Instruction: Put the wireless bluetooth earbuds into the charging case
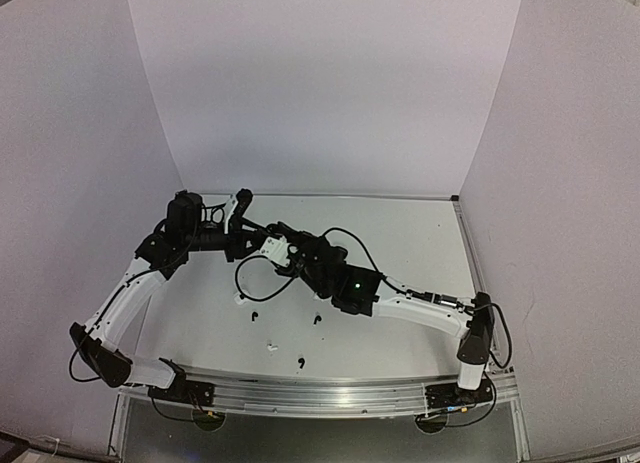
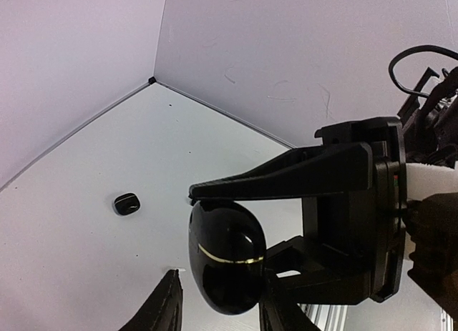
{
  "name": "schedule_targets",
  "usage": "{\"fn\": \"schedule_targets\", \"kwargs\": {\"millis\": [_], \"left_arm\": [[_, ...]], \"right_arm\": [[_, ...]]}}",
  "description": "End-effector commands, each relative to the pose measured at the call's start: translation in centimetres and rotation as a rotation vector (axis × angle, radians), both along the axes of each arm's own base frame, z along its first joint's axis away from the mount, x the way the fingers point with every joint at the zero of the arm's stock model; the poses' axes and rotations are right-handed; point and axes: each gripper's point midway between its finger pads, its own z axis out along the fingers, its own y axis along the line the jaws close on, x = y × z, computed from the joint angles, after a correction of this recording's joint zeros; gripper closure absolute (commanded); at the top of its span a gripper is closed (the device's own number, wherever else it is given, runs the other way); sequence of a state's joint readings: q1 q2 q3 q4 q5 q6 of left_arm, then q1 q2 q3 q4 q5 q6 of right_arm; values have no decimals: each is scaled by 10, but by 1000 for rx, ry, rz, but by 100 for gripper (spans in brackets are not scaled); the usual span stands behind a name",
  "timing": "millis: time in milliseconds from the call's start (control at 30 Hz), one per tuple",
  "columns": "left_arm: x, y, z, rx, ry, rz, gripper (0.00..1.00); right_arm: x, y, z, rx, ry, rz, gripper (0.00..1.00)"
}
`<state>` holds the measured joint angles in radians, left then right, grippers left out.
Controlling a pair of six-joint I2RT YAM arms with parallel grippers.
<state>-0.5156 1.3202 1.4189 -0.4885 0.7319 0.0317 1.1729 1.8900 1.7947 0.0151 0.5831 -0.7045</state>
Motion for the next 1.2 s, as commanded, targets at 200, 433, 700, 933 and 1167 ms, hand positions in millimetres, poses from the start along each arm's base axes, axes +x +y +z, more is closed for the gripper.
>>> {"fn": "schedule_targets", "kwargs": {"millis": [200,433,700,933,1167], "left_arm": [[1,-3,18,-48,-11,4,86],[-4,-2,11,-30,7,-20,100],[-17,-1,8,-20,-87,-130,100],[-35,0,-3,42,-230,-294,100],[-45,-5,-3,7,-218,-387,100]], "right_arm": [[-7,19,23,68,-41,38,85],[-8,19,23,77,-33,44,80],[-21,-5,28,215,139,133,6],[-48,-34,9,248,562,353,2],[-68,-29,-3,251,797,508,28]]}}
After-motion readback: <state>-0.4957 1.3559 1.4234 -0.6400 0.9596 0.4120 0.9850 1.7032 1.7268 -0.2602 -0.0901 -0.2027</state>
